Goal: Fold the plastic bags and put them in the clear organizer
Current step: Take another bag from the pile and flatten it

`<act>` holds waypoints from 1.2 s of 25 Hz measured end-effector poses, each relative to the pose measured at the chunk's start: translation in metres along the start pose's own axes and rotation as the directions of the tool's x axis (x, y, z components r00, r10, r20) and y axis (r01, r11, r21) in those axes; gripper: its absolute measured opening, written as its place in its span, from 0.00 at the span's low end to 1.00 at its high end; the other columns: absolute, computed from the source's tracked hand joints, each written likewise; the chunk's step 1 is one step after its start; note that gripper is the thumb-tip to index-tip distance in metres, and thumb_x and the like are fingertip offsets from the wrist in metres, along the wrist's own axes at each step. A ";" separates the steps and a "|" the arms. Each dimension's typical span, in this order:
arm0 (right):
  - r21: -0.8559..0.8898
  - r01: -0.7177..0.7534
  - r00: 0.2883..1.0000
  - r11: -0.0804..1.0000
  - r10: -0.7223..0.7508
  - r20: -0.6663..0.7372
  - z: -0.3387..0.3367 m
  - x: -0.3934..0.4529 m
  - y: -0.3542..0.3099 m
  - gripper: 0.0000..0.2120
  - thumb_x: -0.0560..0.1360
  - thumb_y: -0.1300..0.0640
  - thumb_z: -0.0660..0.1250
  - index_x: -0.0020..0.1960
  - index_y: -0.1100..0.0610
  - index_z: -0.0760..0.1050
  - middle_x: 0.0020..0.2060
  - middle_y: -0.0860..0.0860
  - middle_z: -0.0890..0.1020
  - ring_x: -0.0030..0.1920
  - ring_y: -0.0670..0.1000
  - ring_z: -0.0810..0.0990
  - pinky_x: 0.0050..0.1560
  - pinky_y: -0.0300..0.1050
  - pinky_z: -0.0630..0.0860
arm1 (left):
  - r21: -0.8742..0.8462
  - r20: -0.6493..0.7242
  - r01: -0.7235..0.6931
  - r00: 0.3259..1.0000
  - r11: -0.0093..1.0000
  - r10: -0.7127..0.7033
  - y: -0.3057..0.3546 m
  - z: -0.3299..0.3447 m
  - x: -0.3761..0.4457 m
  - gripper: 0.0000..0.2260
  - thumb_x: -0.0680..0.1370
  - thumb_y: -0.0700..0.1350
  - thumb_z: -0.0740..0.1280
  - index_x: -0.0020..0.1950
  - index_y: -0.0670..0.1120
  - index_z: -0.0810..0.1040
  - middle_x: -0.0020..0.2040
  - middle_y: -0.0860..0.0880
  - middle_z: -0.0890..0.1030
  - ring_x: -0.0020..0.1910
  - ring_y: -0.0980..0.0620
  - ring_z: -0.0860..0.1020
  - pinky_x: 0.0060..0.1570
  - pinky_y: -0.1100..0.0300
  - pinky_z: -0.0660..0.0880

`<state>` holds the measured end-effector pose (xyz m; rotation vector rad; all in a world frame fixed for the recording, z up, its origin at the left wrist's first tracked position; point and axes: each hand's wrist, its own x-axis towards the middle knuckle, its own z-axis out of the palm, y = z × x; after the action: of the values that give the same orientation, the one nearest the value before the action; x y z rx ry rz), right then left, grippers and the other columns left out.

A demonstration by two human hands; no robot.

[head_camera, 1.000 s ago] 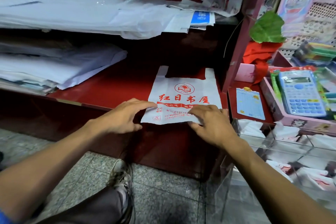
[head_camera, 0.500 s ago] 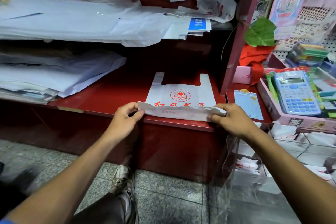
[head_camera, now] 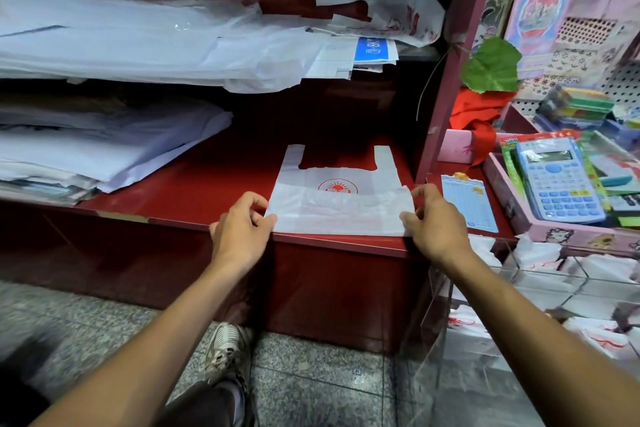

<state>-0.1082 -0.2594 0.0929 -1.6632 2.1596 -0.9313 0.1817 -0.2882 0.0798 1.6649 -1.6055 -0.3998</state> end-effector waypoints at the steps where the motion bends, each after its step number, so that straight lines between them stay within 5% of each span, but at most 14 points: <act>1: -0.036 0.008 1.000 0.999 -0.009 -0.011 0.001 0.000 0.000 0.12 0.77 0.54 0.67 0.58 0.52 0.69 0.41 0.51 0.79 0.44 0.58 0.76 0.43 0.47 0.67 | 0.033 0.000 -0.015 1.000 0.999 0.015 0.001 0.000 -0.001 0.04 0.77 0.45 0.69 0.45 0.54 0.76 0.34 0.54 0.78 0.37 0.61 0.74 0.50 0.55 0.61; 9: -0.129 -0.014 0.997 0.992 0.004 -0.075 0.007 -0.001 -0.011 0.13 0.77 0.55 0.67 0.56 0.55 0.65 0.42 0.54 0.78 0.41 0.58 0.72 0.42 0.48 0.66 | 0.198 0.034 -0.068 0.997 0.978 0.062 0.003 0.002 0.000 0.06 0.78 0.45 0.67 0.46 0.53 0.82 0.38 0.55 0.79 0.44 0.50 0.76 0.49 0.54 0.60; 13: -0.133 -0.028 0.993 0.991 0.013 -0.119 0.010 0.001 -0.012 0.10 0.77 0.55 0.67 0.51 0.56 0.67 0.40 0.54 0.77 0.39 0.58 0.72 0.40 0.48 0.66 | 0.286 0.051 -0.138 0.990 0.948 0.129 0.000 0.002 0.000 0.06 0.79 0.46 0.66 0.52 0.54 0.82 0.48 0.53 0.73 0.50 0.51 0.69 0.49 0.53 0.61; 17: -0.228 0.040 0.993 0.973 -0.064 -0.098 0.014 0.001 -0.010 0.05 0.78 0.57 0.64 0.47 0.54 0.78 0.40 0.54 0.81 0.44 0.61 0.78 0.39 0.46 0.66 | 0.396 0.171 -0.296 0.954 0.869 0.247 0.003 0.006 -0.003 0.14 0.78 0.36 0.63 0.51 0.53 0.82 0.65 0.53 0.72 0.59 0.48 0.65 0.50 0.54 0.57; 22: -0.363 0.084 0.994 0.928 -0.106 -0.040 0.020 0.005 -0.007 0.07 0.74 0.64 0.60 0.38 0.58 0.72 0.29 0.50 0.71 0.35 0.61 0.70 0.31 0.45 0.61 | 0.468 0.245 -0.326 0.941 0.822 0.233 0.008 0.004 -0.003 0.14 0.68 0.30 0.61 0.44 0.47 0.75 0.55 0.56 0.78 0.63 0.49 0.66 0.50 0.55 0.56; 25: -0.357 0.106 0.992 0.928 -0.123 -0.026 0.021 0.007 -0.005 0.07 0.76 0.62 0.60 0.40 0.56 0.73 0.32 0.51 0.74 0.36 0.60 0.71 0.33 0.45 0.63 | 0.436 0.372 -0.475 0.869 0.764 0.327 0.008 0.005 -0.001 0.21 0.68 0.31 0.62 0.58 0.47 0.76 0.63 0.53 0.76 0.69 0.46 0.69 0.66 0.50 0.61; 28: -0.342 0.137 0.988 0.929 -0.154 -0.023 0.020 0.006 -0.005 0.10 0.79 0.56 0.58 0.43 0.54 0.75 0.39 0.53 0.80 0.39 0.60 0.74 0.36 0.46 0.66 | 0.347 0.324 -0.428 0.890 0.834 0.322 0.010 0.011 0.000 0.11 0.76 0.36 0.60 0.55 0.45 0.77 0.54 0.49 0.79 0.56 0.44 0.76 0.60 0.51 0.70; 30: -0.341 0.133 0.988 0.930 -0.150 -0.024 0.020 0.006 -0.007 0.11 0.80 0.53 0.57 0.44 0.53 0.76 0.41 0.53 0.81 0.40 0.59 0.74 0.38 0.46 0.66 | 0.421 0.268 -0.426 0.902 0.801 0.339 0.009 0.017 -0.002 0.09 0.78 0.41 0.61 0.56 0.45 0.77 0.57 0.47 0.78 0.59 0.45 0.74 0.66 0.49 0.67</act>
<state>-0.0941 -0.2725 0.0832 -1.9950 2.3659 -0.6663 0.1634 -0.2905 0.0748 1.6080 -2.2612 0.0664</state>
